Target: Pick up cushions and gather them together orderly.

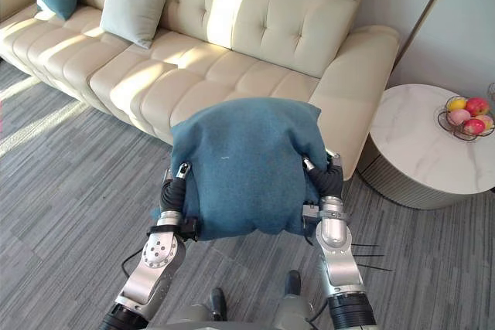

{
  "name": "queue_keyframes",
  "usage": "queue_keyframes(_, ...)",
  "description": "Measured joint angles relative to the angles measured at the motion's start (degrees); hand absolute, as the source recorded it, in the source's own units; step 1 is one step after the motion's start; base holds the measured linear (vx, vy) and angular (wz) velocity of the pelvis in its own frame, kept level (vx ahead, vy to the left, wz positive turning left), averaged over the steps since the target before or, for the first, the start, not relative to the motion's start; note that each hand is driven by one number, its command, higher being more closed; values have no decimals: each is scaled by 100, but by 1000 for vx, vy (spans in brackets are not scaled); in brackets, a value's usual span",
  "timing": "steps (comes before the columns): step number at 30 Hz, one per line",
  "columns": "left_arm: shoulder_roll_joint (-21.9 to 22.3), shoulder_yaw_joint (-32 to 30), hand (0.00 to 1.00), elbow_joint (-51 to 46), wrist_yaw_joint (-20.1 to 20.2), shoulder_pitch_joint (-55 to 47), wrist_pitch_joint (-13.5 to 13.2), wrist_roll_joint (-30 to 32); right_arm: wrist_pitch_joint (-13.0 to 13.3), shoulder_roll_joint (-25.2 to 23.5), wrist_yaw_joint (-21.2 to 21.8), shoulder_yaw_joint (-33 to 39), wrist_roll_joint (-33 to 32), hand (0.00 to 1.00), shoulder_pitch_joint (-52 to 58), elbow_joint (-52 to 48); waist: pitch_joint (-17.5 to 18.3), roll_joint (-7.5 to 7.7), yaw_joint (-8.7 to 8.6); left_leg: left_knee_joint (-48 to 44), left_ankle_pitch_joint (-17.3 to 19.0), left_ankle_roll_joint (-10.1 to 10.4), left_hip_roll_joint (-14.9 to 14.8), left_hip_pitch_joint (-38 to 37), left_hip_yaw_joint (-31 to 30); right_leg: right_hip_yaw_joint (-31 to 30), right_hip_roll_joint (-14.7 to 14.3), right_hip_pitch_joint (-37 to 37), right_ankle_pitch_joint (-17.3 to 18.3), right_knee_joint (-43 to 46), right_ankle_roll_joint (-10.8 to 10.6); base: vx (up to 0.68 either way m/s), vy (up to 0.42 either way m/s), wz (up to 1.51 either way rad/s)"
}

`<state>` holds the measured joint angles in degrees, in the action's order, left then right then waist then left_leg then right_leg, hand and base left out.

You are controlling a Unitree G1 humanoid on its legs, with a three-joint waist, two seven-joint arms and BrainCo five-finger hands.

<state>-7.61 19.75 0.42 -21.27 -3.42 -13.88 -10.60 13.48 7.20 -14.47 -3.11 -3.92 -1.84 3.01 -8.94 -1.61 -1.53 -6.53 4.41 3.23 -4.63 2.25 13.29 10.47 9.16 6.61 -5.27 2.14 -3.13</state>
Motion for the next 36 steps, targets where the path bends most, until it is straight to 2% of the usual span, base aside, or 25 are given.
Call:
queue_keyframes(8, 23, -259, 100, -396, 130, -545, 1, 0, -34, 2, 97, -278, -5, 100, -1, -2, 90, 64, 106, -497, 292, 20, -130, 274, 157, -172, -106, 165, -80, -95, 46, -30, 1, -17)
queue_keyframes(10, 39, -332, 100, -469, 140, -635, 2, 0, -34, 11, 99, -375, -6, 100, -4, -1, 91, 66, 161, -677, 453, 29, -160, 313, 157, -182, -91, 272, 97, 178, 45, 19, 20, -12)
queue_keyframes(12, 68, -431, 100, -502, 251, -690, 15, -1, -35, 13, 119, -407, -4, 100, -2, 13, 75, 108, 187, -910, 670, -42, -84, 308, 37, -124, 100, 501, 655, 1095, 65, 37, 45, 21)
queue_keyframes(13, 66, -443, 100, -503, 260, -691, 17, -1, -35, 13, 134, -408, -3, 100, -2, 14, 79, 145, 187, -975, 724, -56, -31, 302, -35, -125, 138, 564, 813, 1358, 73, 57, 56, 47)
queue_keyframes(15, 40, -447, 100, -504, 260, -690, 22, -1, -35, 30, 218, -411, 0, 100, -2, 51, 43, 219, 154, -1044, 909, -254, 82, 175, -288, -195, 366, 763, 912, 2322, 132, 89, 69, 48)
queue_keyframes(16, 11, -451, 100, -502, 260, -688, 23, -2, -35, 57, 231, -427, 0, 100, -3, 53, 20, 228, 148, -1035, 935, -300, 106, 121, -355, -252, 417, 977, 926, 2774, 262, 95, 60, 48)
queue_keyframes(17, -75, -463, 100, -490, 260, -697, 25, -3, -35, 128, 253, -513, 0, 100, 11, 124, -12, 210, 98, -1082, 1016, -343, 87, 33, -517, -454, 301, 1272, 1173, 3303, 468, 134, 30, 46)
queue_keyframes(18, -103, -478, 100, -489, 259, -684, 25, -4, -35, 145, 279, -539, 0, 100, 10, 161, -31, 182, 81, -1118, 1111, -318, 43, -8, -601, -534, 130, 1399, 1328, 3178, 337, 130, 13, 45)
queue_keyframes(19, -111, -478, 100, -489, 258, -681, 24, -5, -35, 146, 289, -550, -1, 100, 10, 177, -27, 195, 70, -1132, 1154, -314, 36, -27, -648, -611, 42, 1492, 1324, 3085, 326, 195, -31, 49)
queue_keyframes(21, -126, -477, 100, -426, 258, -667, 25, -5, -34, 186, 305, -573, -9, 100, 7, 284, -59, 270, -113, -1157, 1342, -225, 33, -226, -940, -771, -286, 1660, 1091, 2223, 105, 308, -115, 63)
queue_keyframes(22, -131, -477, 100, -412, 258, -664, 26, -6, -34, 202, 314, -573, -9, 100, 7, 290, -64, 289, -137, -1159, 1396, -188, 36, -286, -990, -783, -342, 1691, 968, 1975, 89, 448, -220, 67)
queue_keyframes(23, -138, -467, 100, -382, 258, -663, 26, -6, -35, 232, 321, -573, -14, 100, 14, 291, -52, 355, -241, -1174, 1580, -76, 58, -459, -1135, -831, -431, 1711, 619, 1309, 29, 413, -229, 56)
queue_keyframes(24, -146, -456, 100, -357, 258, -662, 26, -6, -35, 238, 322, -572, -16, 100, 25, 291, -30, 391, -288, -1177, 1655, -31, 88, -522, -1206, -898, -430, 1703, 532, 1099, 40, 464, -274, 85)
queue_keyframes(25, -114, -373, 100, -220, 258, -616, 25, -5, -35, 316, 323, -546, -27, 100, 77, 287, 18, 366, -410, -1172, 1834, 76, 51, -689, -1482, -940, -487, 1668, -66, 1381, 208, 448, -284, 86)
queue_keyframes(26, -27, -192, 100, -75, 264, -561, 26, 6, -34, 428, 332, -405, -66, 100, 266, 248, 136, -40, -403, -1135, 1886, 289, -242, -761, -1615, -694, -695, 1793, 278, 1890, 296, 480, -251, 90)
queue_keyframes(27, 48, -147, 100, -30, 310, -464, 27, 19, -43, 428, 332, -262, -67, 100, 355, 248, 193, -185, -421, -1468, 1786, 426, -375, -585, -1726, -495, -740, 1826, 480, 2040, 425, 476, -226, 62)
queue_keyframes(28, 102, -145, 100, 39, 370, -354, 29, 17, -79, 405, 331, -180, -67, 100, 398, 248, 193, -205, -407, -1856, 1614, 629, -446, -381, -1755, -397, -755, 1810, 542, 2107, 510, 514, -215, 38)
queue_keyframes(29, 143, -142, 100, 148, 415, -247, 37, 16, -124, 377, 331, -111, -68, 100, 431, 241, 193, -208, -401, -2285, 1377, 744, -533, -202, -1719, -322, -817, 1711, 621, 2125, 618, 499, -235, 17)
queue_keyframes(30, 177, -144, 100, 266, 486, -178, 57, 3, -147, 351, 324, -57, -68, 100, 471, 223, 190, -214, -391, -2788, 1070, 669, -653, -67, -1568, -275, -914, 1508, 694, 2057, 718, 514, -230, -1)
queue_keyframes(31, 194, -143, 100, 364, 538, -176, 89, 0, -155, 295, 314, 3, -68, 100, 546, 153, 173, -221, -387, -3482, 656, 414, -895, 126, -1236, -287, -1091, 1105, 783, 1808, 827, 507, -200, -16)
queue_keyframes(32, 195, -144, 100, 412, 617, -188, 120, -5, -162, 234, 290, 32, -69, 100, 714, -115, 155, -197, -359, -4127, 773, 266, -1073, 257, -946, -334, -1212, 645, 843, 1538, 865, 477, -183, -22)
queue_keyframes(33, 195, -144, 100, 412, 623, -195, 121, -5, -161, 211, 277, 35, -70, 100, 791, -257, 155, -168, -325, -4287, 839, 160, -1089, 310, -796, -385, -1230, 473, 864, 1443, 880, 415, -136, -38)
queue_keyframes(35, 232, -202, 100, 391, 673, -194, 110, -4, -126, 204, 228, 37, -68, 100, 905, -811, 173, -110, -211, -4162, 1153, -345, -1029, 675, -186, -693, -1212, -5, 894, 1090, 906, 411, -79, -54)
queue_keyframes(36, 249, -217, 100, 377, 679, -193, 110, -4, -116, 202, 228, 36, -67, 100, 889, -880, 173, -111, -193, -3999, 1171, -372, -990, 777, -172, -767, -1206, -79, 894, 1030, 906, 312, -9, -59)
